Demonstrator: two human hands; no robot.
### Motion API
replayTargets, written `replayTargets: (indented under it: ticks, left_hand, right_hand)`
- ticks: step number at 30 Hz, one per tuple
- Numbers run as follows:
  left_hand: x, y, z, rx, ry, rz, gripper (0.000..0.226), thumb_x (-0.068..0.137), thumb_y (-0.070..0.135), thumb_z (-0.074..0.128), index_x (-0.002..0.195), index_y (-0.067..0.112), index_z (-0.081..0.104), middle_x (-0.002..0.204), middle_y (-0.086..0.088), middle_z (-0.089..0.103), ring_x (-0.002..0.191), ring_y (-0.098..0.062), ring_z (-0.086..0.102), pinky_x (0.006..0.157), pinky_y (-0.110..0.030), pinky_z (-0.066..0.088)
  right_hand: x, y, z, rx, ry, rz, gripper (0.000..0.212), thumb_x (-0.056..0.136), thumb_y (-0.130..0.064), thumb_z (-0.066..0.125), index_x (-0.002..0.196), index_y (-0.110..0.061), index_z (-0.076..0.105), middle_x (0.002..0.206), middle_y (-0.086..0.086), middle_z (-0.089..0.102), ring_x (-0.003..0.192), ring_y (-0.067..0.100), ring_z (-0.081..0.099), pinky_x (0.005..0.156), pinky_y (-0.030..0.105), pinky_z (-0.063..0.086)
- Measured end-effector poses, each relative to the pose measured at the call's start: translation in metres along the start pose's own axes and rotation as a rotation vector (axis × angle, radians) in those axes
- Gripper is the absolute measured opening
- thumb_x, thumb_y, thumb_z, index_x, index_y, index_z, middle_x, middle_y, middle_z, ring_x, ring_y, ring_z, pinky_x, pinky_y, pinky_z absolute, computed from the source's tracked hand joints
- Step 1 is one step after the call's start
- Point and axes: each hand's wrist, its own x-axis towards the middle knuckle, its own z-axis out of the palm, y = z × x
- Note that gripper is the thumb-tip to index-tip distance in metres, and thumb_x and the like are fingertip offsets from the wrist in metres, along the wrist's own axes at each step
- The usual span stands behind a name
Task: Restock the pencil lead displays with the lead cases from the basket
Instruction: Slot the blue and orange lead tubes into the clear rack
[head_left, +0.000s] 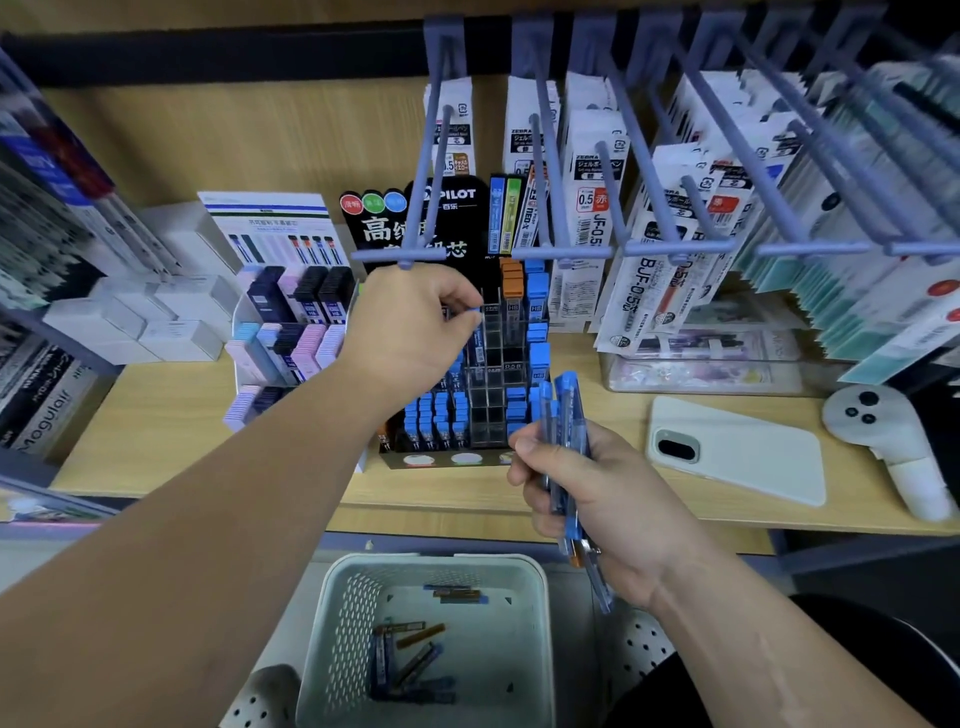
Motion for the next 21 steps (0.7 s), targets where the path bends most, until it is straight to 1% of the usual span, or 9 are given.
replayTargets:
  ticks: [3,9,13,15,16,19,21]
  left_hand:
    - [0.002,0.000,-0.001,0.019,-0.010,0.023,0.005,0.085,0.015,0.077,0.089,0.016,0.078,0.054,0.030,0.044,0.058,0.022,0.050,0.057,0.003,0.033]
    - [0.005,-0.003,-0.005,0.049,-0.056,0.040,0.006,0.087,0.013,0.075,0.091,0.014,0.078,0.056,0.030,0.042,0.057,0.024,0.048,0.055,0.003,0.031]
    - [0.005,-0.005,0.000,0.046,-0.031,0.040,0.007,0.087,0.015,0.075,0.093,0.016,0.079,0.054,0.031,0.042,0.057,0.022,0.048,0.056,0.001,0.032]
    - [0.006,-0.005,0.004,0.042,-0.030,0.046,0.007,0.088,0.017,0.074,0.093,0.018,0.078,0.058,0.031,0.045,0.058,0.022,0.049,0.060,-0.001,0.031]
    - [0.006,-0.006,0.005,0.037,-0.028,0.052,0.007,0.088,0.017,0.074,0.093,0.018,0.078,0.060,0.030,0.047,0.058,0.021,0.049,0.061,-0.005,0.033]
    - [0.006,-0.007,0.008,0.025,-0.023,0.073,0.007,0.088,0.018,0.074,0.093,0.019,0.078,0.067,0.022,0.056,0.059,0.020,0.049,0.060,-0.011,0.035]
    - [0.005,-0.007,0.008,0.035,-0.009,0.097,0.007,0.087,0.018,0.074,0.092,0.018,0.078,0.070,0.019,0.057,0.056,0.014,0.049,0.060,-0.015,0.038]
  right_hand:
    - [0.000,0.000,0.000,0.009,-0.011,0.012,0.010,0.095,-0.017,0.066,0.103,-0.010,0.065,0.081,0.007,0.065,0.059,0.013,0.047,0.050,0.024,0.040]
    - [0.000,0.000,0.001,0.012,-0.024,0.009,0.009,0.095,-0.016,0.066,0.102,-0.011,0.064,0.080,0.007,0.064,0.058,0.013,0.046,0.050,0.024,0.039]
    - [0.000,0.000,0.001,0.010,-0.027,0.007,0.011,0.096,-0.015,0.065,0.104,-0.009,0.064,0.080,0.008,0.064,0.059,0.014,0.045,0.050,0.025,0.039]
    - [0.000,0.000,0.002,0.012,-0.025,0.007,0.010,0.096,-0.015,0.065,0.104,-0.009,0.064,0.080,0.008,0.064,0.059,0.014,0.045,0.050,0.025,0.038]
    - [0.000,0.000,0.002,0.011,-0.023,0.008,0.009,0.096,-0.015,0.065,0.103,-0.009,0.064,0.080,0.008,0.064,0.059,0.014,0.045,0.050,0.025,0.038]
    - [0.001,0.000,0.003,0.009,-0.025,0.005,0.007,0.096,-0.016,0.066,0.101,-0.011,0.064,0.080,0.008,0.063,0.059,0.014,0.045,0.050,0.025,0.039]
    - [0.001,0.001,0.003,0.004,-0.020,0.003,0.008,0.095,-0.016,0.066,0.101,-0.011,0.064,0.080,0.008,0.064,0.059,0.014,0.046,0.050,0.025,0.039]
